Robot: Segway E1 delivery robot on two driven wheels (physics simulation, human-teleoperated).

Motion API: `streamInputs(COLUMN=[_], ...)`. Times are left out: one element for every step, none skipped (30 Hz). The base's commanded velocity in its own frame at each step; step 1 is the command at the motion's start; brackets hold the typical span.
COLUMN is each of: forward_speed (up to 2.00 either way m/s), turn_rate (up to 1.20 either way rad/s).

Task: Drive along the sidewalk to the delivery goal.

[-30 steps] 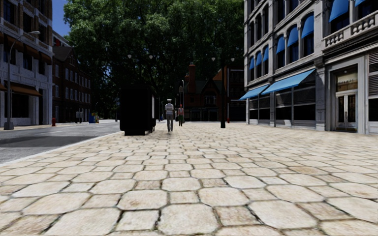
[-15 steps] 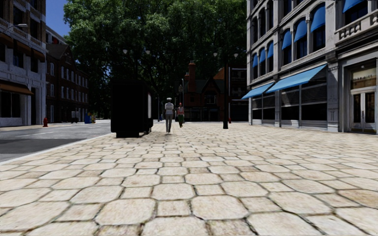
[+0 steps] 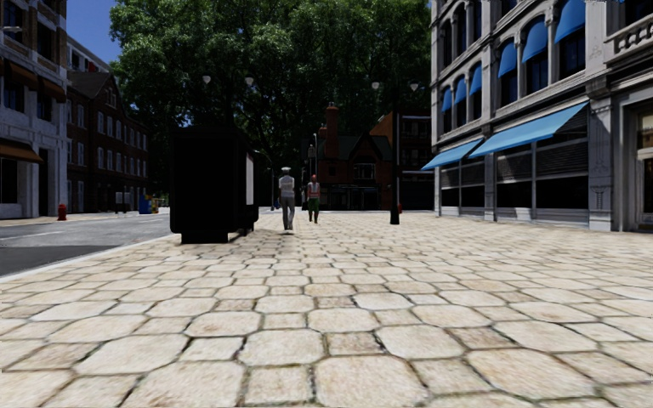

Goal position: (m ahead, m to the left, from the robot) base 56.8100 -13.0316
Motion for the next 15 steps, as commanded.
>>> streamInputs(forward_speed=[2.0, 2.0, 2.0, 2.0, 2.0, 2.0, 2.0, 2.0, 2.0, 2.0, 2.0, 2.0, 2.0, 2.0, 2.0], turn_rate=[0.07, 0.07, 0.12, 0.2, 0.3, 0.36, 0.36, 0.38, 0.39, 0.39, 0.39, 0.39, 0.39, 0.39, 0.39])
